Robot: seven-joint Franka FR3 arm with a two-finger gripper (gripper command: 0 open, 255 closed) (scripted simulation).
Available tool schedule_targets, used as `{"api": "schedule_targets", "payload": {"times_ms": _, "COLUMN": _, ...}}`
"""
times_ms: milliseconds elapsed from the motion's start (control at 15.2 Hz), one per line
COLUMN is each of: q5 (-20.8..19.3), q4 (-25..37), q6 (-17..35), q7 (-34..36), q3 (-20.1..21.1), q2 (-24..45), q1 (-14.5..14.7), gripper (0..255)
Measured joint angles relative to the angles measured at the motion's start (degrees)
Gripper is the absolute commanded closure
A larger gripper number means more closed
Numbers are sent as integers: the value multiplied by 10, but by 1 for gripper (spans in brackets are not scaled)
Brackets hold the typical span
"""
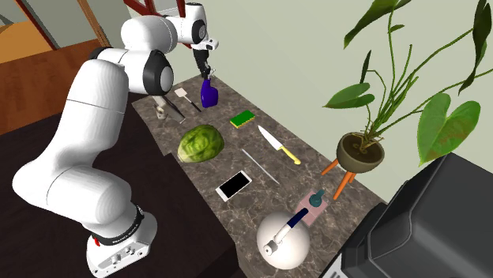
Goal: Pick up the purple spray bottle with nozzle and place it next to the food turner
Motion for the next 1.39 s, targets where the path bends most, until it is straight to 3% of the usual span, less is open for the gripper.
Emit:
{"api": "schedule_targets", "payload": {"times_ms": 462, "q5": 0, "q4": -9, "q6": 12, "q7": 0, "q3": 0, "q2": 2, "q1": -1, "gripper": 255}}
{"api": "schedule_targets", "payload": {"times_ms": 528, "q5": 0, "q4": -9, "q6": 12, "q7": 0, "q3": 0, "q2": 2, "q1": -1, "gripper": 0}}
{"api": "schedule_targets", "payload": {"times_ms": 924, "q5": 0, "q4": -9, "q6": 12, "q7": 0, "q3": 0, "q2": 2, "q1": -1, "gripper": 0}}
{"api": "schedule_targets", "payload": {"times_ms": 1386, "q5": 1, "q4": 34, "q6": -47, "q7": -1, "q3": 1, "q2": -14, "q1": 0, "gripper": 0}}
